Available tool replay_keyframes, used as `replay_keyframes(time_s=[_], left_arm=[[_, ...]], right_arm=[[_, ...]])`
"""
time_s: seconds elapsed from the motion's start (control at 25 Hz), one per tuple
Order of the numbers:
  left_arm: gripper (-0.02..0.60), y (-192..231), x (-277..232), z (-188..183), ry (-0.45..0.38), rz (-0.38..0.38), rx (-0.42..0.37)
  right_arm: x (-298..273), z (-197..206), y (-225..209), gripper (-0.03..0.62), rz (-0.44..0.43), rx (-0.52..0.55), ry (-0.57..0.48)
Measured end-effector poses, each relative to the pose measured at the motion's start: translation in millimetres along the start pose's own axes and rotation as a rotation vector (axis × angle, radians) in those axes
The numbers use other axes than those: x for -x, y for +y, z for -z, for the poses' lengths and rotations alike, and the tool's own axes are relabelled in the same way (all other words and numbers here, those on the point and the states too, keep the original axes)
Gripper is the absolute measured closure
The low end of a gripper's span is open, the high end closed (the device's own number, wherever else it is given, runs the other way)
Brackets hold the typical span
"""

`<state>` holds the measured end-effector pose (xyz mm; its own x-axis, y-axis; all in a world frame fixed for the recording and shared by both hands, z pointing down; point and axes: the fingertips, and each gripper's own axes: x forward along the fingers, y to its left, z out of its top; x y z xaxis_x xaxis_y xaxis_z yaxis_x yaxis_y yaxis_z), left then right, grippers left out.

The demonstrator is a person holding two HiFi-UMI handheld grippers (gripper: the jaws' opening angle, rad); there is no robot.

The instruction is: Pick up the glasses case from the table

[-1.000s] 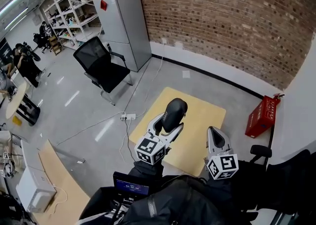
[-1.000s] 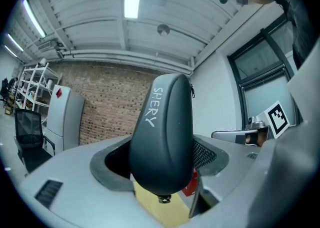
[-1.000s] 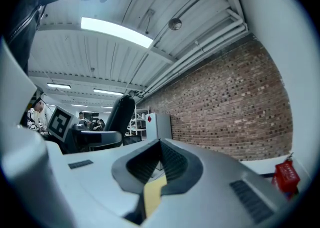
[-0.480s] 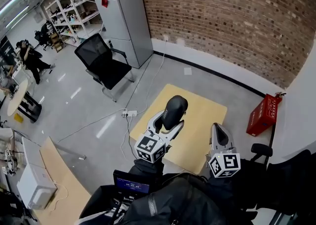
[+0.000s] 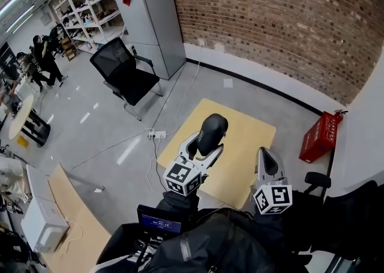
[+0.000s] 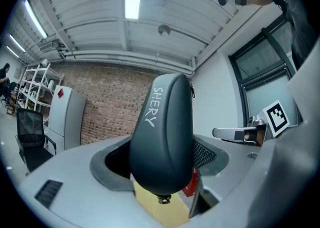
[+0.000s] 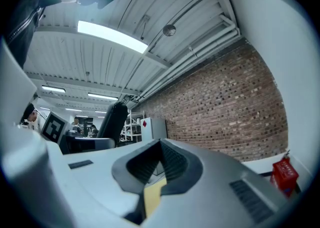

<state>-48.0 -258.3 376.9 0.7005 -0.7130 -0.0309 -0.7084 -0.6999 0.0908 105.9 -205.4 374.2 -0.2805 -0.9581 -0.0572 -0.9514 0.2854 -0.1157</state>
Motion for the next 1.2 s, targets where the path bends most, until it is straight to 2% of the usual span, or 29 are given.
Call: replay_keyframes(time_s=[0.72,1.2], left_arm=[[0.247,-9.1,-5.7,7.6,0.025,0.029,0.006],[0.247,-10.8,-1.7,8.0,0.032,0.021,0.019]], right_arm=[[8.7,5.7,-8.6,0.589,0.032,0.013,0.013],[11.1,5.2,-5.1,0.589,0.021,0.019,0.016]])
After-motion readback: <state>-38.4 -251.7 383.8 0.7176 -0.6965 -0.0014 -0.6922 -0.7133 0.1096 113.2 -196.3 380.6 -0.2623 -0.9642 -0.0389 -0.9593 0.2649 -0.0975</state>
